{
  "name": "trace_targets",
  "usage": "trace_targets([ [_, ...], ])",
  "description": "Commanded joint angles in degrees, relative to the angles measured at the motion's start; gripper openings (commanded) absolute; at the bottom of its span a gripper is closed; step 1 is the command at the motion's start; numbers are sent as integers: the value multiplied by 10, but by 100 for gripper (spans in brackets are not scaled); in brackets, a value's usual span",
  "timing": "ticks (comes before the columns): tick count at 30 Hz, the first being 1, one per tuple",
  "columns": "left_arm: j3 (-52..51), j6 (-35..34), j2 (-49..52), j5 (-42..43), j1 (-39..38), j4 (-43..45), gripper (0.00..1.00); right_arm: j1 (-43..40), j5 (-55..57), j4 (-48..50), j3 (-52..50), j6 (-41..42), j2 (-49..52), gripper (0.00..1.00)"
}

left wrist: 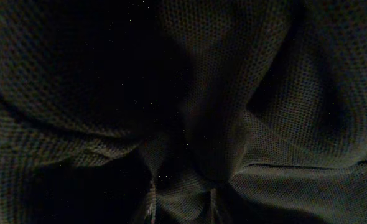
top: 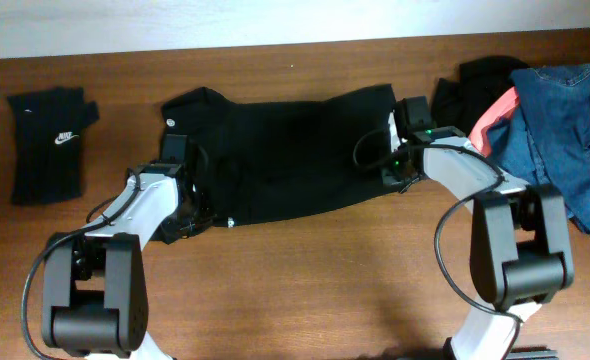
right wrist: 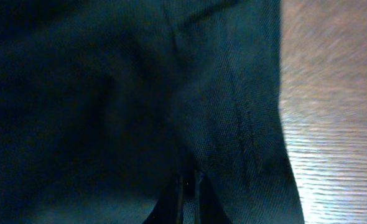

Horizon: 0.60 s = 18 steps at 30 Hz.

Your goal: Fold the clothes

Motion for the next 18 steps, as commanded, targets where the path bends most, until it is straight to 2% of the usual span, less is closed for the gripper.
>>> trace_targets([
  [1,-26,-7,24,-38,14,4,31,-2,14,-5,3,6,15,4],
  [9,-26,-7,24,-40,15,4,31,-2,13,-85,3,6,15,4],
  [12,-26,-7,24,-55,20,2,30,-2,13,-115,3,33,15,4],
  [18,-26,-7,24,-71,45,-8,30,-1,-31,-140,3,52,15,4],
])
